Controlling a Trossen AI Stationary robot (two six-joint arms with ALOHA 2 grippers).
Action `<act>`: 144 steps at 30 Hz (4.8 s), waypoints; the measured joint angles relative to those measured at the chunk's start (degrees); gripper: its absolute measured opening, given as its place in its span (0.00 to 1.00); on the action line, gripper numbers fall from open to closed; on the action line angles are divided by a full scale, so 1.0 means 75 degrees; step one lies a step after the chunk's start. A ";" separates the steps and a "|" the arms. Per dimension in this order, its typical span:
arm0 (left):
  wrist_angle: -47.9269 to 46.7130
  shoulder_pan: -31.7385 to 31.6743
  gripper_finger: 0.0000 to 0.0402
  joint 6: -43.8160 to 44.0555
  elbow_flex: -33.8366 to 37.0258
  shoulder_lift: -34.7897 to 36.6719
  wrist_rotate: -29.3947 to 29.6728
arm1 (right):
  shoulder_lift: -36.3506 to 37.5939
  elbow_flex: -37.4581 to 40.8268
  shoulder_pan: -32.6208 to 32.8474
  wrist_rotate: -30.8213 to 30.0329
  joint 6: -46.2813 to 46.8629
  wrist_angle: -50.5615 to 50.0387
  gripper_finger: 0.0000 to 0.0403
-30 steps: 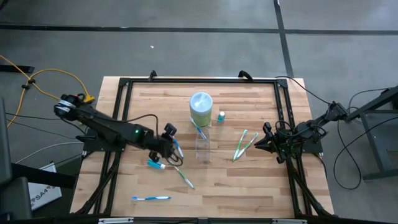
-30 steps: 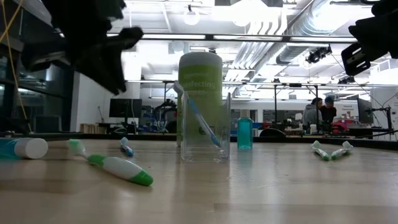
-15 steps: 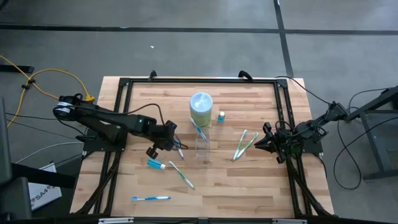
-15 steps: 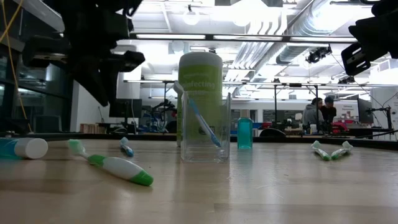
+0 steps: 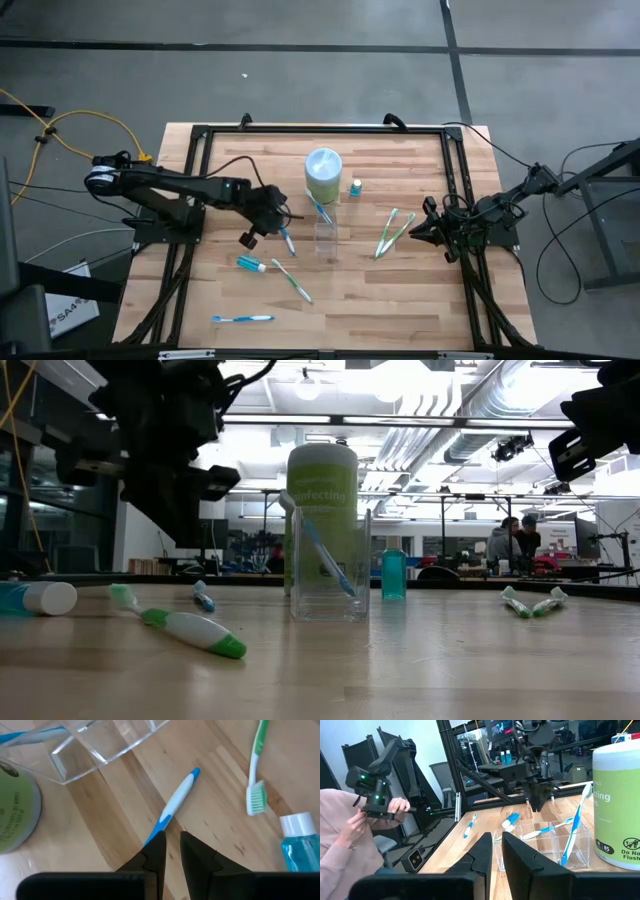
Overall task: Pick & Place toothbrushing station
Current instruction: Put the top blue toothbrush into the transparent organizer
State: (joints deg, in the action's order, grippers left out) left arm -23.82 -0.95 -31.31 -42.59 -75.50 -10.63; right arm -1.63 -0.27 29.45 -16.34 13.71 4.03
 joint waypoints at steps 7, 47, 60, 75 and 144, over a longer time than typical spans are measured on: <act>0.0266 -0.0437 0.13 -0.0232 0.0314 0.0000 -0.0335 | 0.0003 0.0000 0.0000 0.0000 -0.0003 0.0000 0.09; 0.2649 -0.0464 0.27 -0.2063 0.1696 -0.0582 0.0327 | 0.0003 0.0001 0.0002 0.0000 -0.0003 0.0000 0.09; 0.3329 -0.0383 0.27 -0.2504 0.1673 -0.1035 0.0756 | 0.0000 0.0000 0.0000 0.0003 -0.0003 0.0000 0.09; 0.3383 -0.0129 0.27 -0.2893 0.1638 -0.1043 0.1325 | 0.0003 0.0003 0.0000 0.0002 0.0000 0.0000 0.09; -0.0222 -0.0295 0.27 -0.3214 -0.1093 -0.2305 0.0017 | 0.0000 0.0000 0.0000 0.0000 -0.0003 -0.0009 0.09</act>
State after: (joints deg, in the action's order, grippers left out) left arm -25.48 -3.16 -55.42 -50.78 -92.79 -10.50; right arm -1.63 -0.27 29.45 -16.34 13.69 3.97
